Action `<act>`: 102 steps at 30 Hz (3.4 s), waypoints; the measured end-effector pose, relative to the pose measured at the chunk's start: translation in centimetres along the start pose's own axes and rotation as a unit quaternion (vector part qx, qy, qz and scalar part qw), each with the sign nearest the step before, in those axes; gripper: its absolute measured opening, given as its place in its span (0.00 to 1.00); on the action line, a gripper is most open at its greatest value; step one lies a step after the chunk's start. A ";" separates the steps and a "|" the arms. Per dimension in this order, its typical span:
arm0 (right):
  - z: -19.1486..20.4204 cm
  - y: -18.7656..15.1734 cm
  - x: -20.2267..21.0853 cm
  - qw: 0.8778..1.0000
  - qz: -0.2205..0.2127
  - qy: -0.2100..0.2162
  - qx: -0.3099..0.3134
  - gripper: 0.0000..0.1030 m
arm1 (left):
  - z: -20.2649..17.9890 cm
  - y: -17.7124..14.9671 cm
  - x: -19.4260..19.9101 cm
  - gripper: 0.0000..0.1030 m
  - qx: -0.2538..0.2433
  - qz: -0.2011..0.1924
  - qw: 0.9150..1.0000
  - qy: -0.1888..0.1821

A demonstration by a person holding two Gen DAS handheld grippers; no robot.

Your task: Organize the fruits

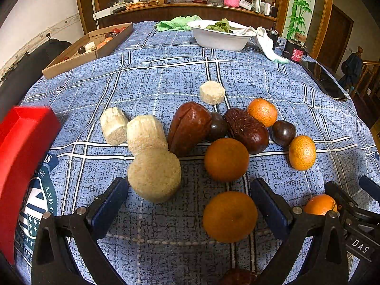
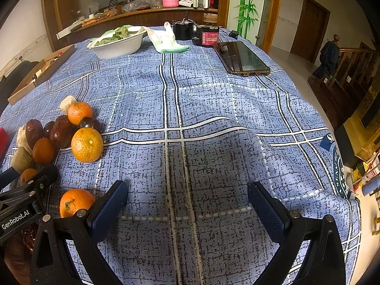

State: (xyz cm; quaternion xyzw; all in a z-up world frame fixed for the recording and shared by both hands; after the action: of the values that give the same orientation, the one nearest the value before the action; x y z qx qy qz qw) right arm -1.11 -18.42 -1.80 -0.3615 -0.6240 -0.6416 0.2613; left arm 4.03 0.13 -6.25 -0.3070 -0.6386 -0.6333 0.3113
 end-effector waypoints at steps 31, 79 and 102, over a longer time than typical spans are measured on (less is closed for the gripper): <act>0.0 0.0 0.0 1.000 0.000 0.000 0.000 1.00 | -0.1 0.1 0.1 1.00 0.000 0.000 1.000 0.000; 0.1 0.0 0.2 1.000 0.002 -0.002 -0.002 1.00 | -0.4 0.1 0.4 1.00 -0.036 0.026 0.999 -0.027; 6.2 -1.8 9.1 0.982 -0.057 0.174 0.043 0.88 | 11.9 -1.8 8.0 0.84 0.082 -0.041 0.987 -0.135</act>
State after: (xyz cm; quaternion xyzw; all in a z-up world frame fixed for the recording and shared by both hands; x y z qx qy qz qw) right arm -7.10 -11.07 4.04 -0.1965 -0.6157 -0.6811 0.3441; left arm -2.38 12.00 -1.14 -0.3367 -0.7367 -0.5438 0.2195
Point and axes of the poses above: each gripper's, at about its wrist camera, not at the fingertips, and x roughly against the way its jaws point, z to its left, y to its top, the point moved 7 cm from there along -x, roughly the way its jaws point, and after that the axes turned 3 degrees about -z, right-handed, at the moved point
